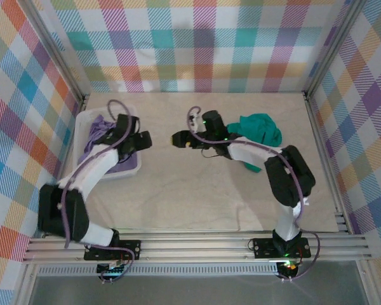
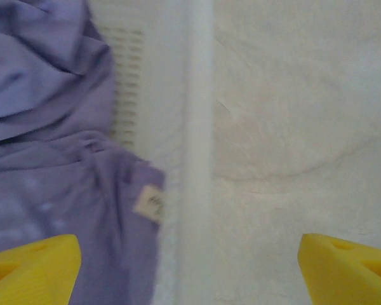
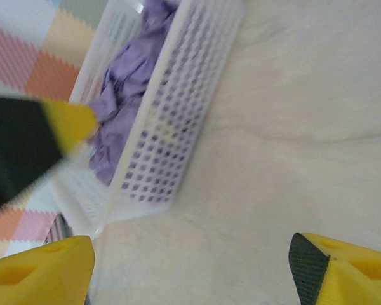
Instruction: Fold the inside-out t-shirt
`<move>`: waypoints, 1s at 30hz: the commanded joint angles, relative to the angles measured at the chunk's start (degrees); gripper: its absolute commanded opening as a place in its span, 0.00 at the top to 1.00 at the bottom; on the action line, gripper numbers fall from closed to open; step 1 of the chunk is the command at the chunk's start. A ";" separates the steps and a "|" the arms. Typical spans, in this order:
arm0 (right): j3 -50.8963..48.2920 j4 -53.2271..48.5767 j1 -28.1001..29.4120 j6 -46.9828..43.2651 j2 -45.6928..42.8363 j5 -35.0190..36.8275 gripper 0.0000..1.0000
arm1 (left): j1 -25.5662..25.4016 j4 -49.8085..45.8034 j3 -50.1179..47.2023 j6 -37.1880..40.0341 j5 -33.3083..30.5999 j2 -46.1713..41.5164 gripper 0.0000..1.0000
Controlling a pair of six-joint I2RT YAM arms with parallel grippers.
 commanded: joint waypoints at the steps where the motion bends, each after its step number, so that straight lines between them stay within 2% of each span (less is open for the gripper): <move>1: -2.74 -2.06 -0.78 -2.97 -3.30 0.15 0.19 | -0.10 -1.14 5.65 5.47 -8.32 8.08 0.18; 3: -3.52 -3.13 -0.99 -3.47 -3.94 0.14 0.18 | 0.25 -1.50 8.41 7.85 -11.85 12.36 0.27; 8: -4.42 -6.55 -1.79 -5.16 -4.73 -0.26 0.17 | 0.78 -1.68 15.04 18.79 -13.20 18.79 0.59; 13: -6.63 -10.88 -4.79 -7.95 -7.37 1.36 0.16 | 2.84 -2.24 21.72 31.53 -16.39 26.28 0.72; 18: -8.97 -12.90 -10.74 -9.19 -11.59 1.67 0.15 | 6.28 -2.53 31.59 41.50 -15.92 35.99 0.80; 21: -8.61 -14.77 -12.47 -10.45 -12.60 1.73 0.15 | 7.97 -2.39 37.19 45.99 -12.95 40.75 0.81; 23: -8.39 -15.51 -12.92 -11.06 -13.06 2.08 0.15 | 9.52 -5.21 43.48 45.28 -12.24 44.56 0.81; 26: -7.15 -17.90 -13.66 -13.00 -13.35 5.28 0.14 | 11.70 -10.74 54.89 42.93 -14.59 50.75 0.79; 29: -4.07 -23.24 -15.16 -15.51 -12.65 13.82 0.14 | 13.02 -15.82 65.72 39.43 -17.42 55.94 0.75; 30: -2.64 -25.38 -15.58 -16.27 -12.17 18.38 0.14 | 13.18 -18.09 69.59 37.78 -17.28 56.99 0.69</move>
